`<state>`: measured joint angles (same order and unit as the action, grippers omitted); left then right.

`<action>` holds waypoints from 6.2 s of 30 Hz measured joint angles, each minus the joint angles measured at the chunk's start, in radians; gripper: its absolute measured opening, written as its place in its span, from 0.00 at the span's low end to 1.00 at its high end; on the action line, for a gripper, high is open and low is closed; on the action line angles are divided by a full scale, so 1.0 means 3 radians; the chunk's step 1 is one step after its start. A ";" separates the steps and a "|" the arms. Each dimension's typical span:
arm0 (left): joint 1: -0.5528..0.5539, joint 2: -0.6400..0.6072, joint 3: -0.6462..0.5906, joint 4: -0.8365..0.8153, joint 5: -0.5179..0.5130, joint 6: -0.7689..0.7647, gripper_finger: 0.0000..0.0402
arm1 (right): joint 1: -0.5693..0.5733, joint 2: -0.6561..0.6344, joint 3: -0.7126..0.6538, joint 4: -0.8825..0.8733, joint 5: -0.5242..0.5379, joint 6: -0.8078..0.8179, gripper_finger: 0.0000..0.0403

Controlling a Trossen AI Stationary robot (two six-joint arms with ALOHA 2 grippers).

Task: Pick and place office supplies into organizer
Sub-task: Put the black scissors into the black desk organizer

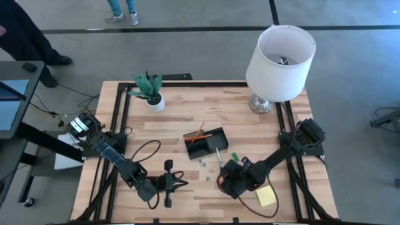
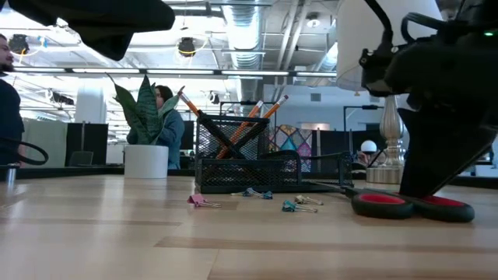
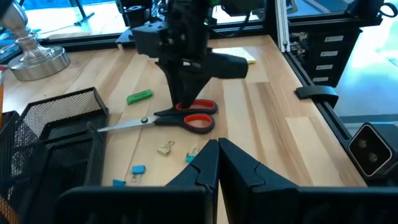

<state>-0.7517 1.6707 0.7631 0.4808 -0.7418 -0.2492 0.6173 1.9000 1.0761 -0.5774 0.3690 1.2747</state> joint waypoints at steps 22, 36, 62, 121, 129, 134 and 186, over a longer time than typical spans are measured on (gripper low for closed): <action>0.0001 0.0000 0.0000 0.0006 -0.0222 -0.0209 0.00 | 0.0007 0.0032 0.0144 -0.0279 0.0174 0.0199 0.05; -0.0154 -0.0032 0.0010 0.0012 -0.1298 -0.0053 0.00 | 0.0230 -0.0308 0.0649 -0.0902 0.0142 -0.0093 0.05; -0.0275 -0.1029 0.0050 -0.1715 -0.1206 -0.0832 0.00 | -0.1273 -0.0319 0.2054 -0.1890 -0.1824 -0.1569 0.04; -0.0277 -0.1041 0.0048 -0.2350 -0.1108 -0.1560 0.00 | -0.2532 0.0124 0.2165 -0.1387 -0.4566 -0.1186 0.04; -0.0276 -0.1041 0.0048 -0.2341 -0.1120 -0.1577 0.00 | -0.2720 0.0248 0.2156 -0.1482 -0.4705 -0.1282 0.04; -0.0265 -0.1041 0.0048 -0.2342 -0.1130 -0.1591 0.00 | -0.2749 0.0418 0.2154 -0.1454 -0.4771 -0.1331 0.04; -0.0250 -0.1197 0.0047 -0.2435 -0.1307 -0.1189 0.00 | -0.1813 -0.0021 0.4001 -0.2557 -0.2063 -0.3185 0.02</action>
<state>-0.8268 1.3116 0.7773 -0.2496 -1.1340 -0.6058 0.0735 1.8937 2.2764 -1.3446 -0.2499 0.3192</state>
